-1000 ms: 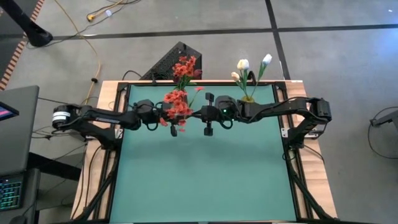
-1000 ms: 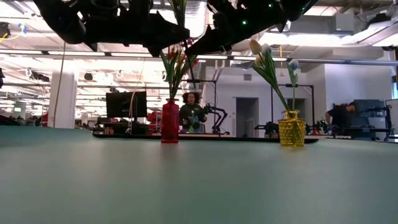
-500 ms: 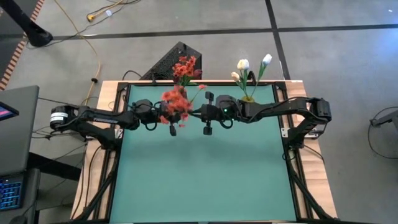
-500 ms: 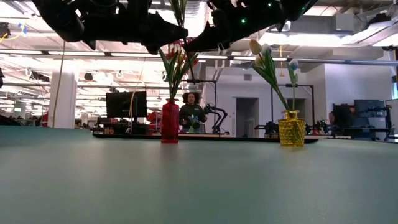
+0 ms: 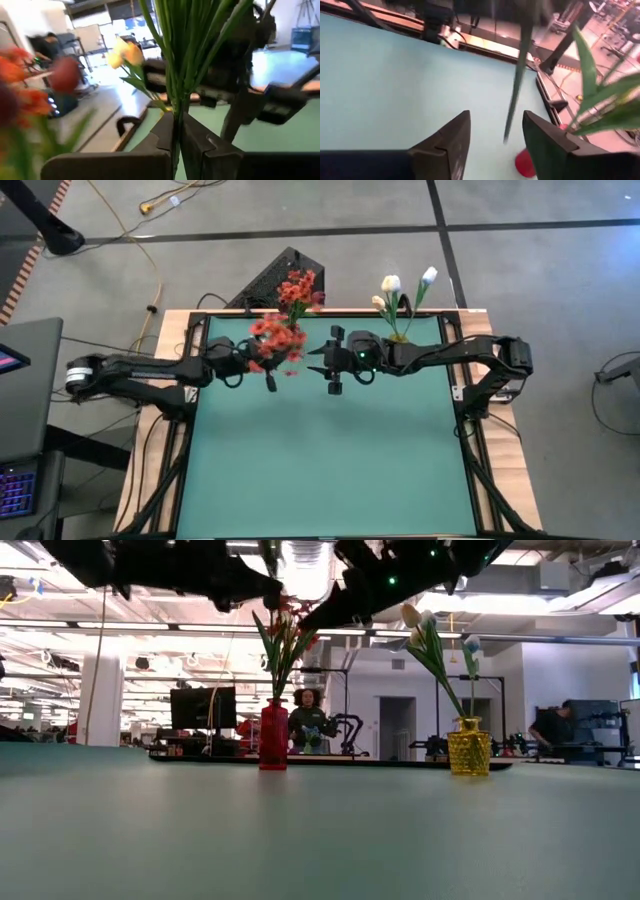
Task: Sort flowers into vase by color
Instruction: Put the orange flowers into the red vase
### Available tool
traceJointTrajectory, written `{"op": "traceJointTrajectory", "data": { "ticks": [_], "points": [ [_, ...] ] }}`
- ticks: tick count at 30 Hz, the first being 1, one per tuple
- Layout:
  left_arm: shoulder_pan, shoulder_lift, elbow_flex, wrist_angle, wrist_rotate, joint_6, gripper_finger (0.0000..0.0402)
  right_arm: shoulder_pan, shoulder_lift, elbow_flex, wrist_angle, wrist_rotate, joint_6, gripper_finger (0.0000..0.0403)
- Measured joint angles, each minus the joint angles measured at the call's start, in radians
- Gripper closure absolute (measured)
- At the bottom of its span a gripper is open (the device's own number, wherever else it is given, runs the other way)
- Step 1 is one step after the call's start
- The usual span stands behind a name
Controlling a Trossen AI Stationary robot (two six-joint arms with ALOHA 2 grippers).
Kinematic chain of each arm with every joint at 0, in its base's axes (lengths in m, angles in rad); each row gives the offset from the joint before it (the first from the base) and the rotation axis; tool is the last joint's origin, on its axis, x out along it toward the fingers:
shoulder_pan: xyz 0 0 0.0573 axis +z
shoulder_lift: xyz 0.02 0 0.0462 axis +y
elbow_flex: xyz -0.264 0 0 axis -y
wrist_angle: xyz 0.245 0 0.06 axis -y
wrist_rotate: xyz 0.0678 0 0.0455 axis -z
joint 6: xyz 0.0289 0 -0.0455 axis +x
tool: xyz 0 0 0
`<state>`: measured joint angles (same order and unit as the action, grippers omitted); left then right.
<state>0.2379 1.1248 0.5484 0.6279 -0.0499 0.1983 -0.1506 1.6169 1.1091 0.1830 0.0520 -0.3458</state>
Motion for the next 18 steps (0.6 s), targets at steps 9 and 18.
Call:
{"op": "traceJointTrajectory", "data": {
  "ticks": [9,18],
  "points": [
    [0.139,-0.237,-0.044,-0.144,-0.018,-0.036,0.0401,-0.095,0.011,-0.1,0.147,-0.069,0.075,0.0181],
    [0.359,-0.256,-0.111,-0.085,0.039,-0.146,0.0401,-0.146,0.139,-0.133,0.308,-0.105,0.187,0.0182]
  ]
}}
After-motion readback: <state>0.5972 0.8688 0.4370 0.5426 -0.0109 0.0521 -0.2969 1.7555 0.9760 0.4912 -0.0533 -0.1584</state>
